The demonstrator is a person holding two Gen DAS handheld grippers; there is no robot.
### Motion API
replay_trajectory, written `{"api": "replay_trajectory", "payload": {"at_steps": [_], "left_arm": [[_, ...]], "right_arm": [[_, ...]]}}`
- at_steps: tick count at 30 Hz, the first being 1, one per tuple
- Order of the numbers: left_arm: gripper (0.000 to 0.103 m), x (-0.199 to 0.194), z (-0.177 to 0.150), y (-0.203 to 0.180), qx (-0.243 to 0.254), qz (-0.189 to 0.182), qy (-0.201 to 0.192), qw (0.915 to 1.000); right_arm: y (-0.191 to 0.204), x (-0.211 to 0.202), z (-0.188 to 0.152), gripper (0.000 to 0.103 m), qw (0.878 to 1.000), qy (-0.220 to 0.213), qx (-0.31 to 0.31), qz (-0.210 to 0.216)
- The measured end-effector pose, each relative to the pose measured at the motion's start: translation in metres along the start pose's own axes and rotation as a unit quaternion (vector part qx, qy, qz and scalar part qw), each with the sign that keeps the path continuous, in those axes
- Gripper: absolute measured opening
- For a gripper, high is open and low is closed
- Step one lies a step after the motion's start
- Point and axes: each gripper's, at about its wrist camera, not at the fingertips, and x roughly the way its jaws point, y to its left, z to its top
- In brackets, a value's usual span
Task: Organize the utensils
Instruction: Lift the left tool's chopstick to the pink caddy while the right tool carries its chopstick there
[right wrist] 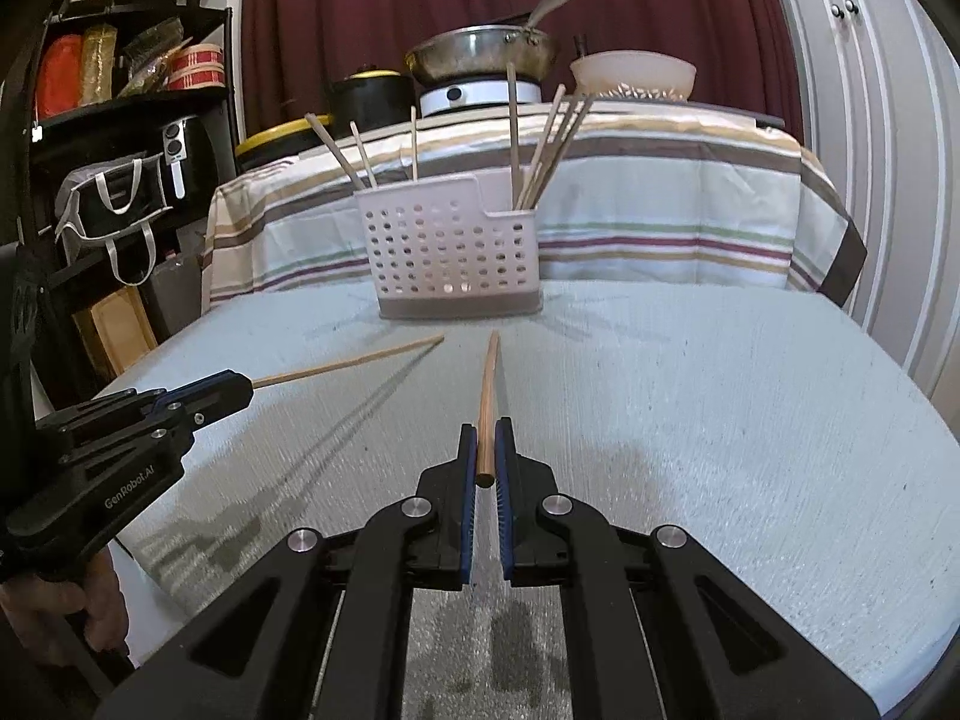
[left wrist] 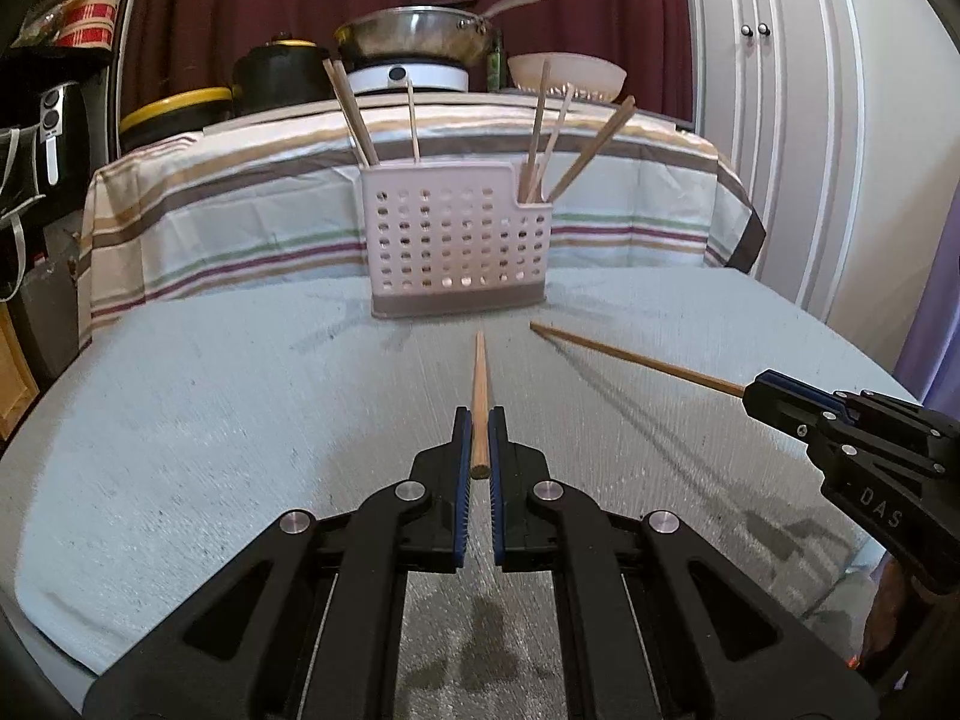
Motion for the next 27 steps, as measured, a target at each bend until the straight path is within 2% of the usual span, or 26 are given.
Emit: {"api": "replay_trajectory", "payload": {"at_steps": [7,20,27], "left_arm": [[0.006,-0.011,0.014,0.004,-0.004,0.002,-0.020,0.9998],[0.006,-0.037,0.064,0.025,-0.024,0.010,-0.065,0.9976],[0.006,-0.030,0.087,0.038,-0.033,0.014,-0.073,0.9967]], "right_arm": [[-0.001,-0.008,0.017,0.007,1.000,-0.020,0.002,0.003],[0.001,-0.020,0.063,0.007,0.998,-0.061,-0.008,0.009],[0.004,-0.011,0.084,0.007,0.997,-0.069,-0.020,0.012]]}}
